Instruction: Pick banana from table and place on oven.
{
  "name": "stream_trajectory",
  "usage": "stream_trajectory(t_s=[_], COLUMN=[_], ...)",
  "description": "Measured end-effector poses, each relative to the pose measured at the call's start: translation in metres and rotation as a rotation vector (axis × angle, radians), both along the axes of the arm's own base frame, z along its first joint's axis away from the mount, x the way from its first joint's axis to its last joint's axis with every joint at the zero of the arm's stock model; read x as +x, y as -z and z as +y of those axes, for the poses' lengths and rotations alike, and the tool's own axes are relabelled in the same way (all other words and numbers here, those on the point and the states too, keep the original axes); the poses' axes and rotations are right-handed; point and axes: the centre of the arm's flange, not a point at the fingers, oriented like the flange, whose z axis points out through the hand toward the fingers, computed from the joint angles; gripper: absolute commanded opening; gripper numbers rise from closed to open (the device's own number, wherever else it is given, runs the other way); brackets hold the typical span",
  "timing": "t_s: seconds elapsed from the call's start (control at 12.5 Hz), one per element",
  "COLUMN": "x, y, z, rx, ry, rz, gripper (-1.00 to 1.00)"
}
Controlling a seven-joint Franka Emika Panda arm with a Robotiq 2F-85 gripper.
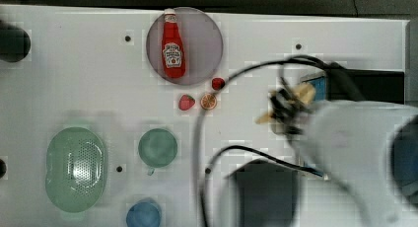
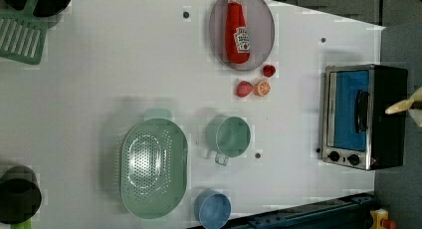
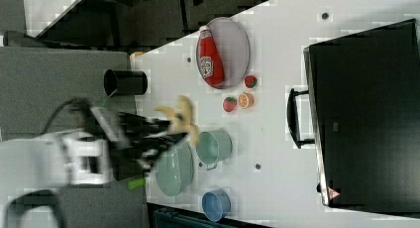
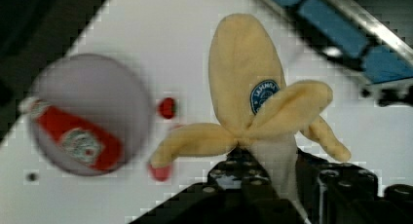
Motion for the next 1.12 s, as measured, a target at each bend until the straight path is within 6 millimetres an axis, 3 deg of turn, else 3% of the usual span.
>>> stream_trajectory(t_s=[0.24, 0.4, 0.56, 0.8, 0.96, 1.12], x=[-0.011, -0.023, -0.024, -0.026, -0.028, -0.025], y=[0.063, 0.104, 0.13, 0.149, 0.164, 0.18], z=[-0.1, -0.142, -0.18, -0.218, -0.228, -0.23], rx=[0.011, -0.013, -0.074, -0.153, -0.17, -0.154], ry=[0.011, -0.042, -0.138, -0.235, -0.307, -0.345], rz=[0.081, 0.103, 0.083, 0.066, 0.106, 0.138], gripper=[-0.51, -0.51, -0.51, -0.51, -0.45, -0.04])
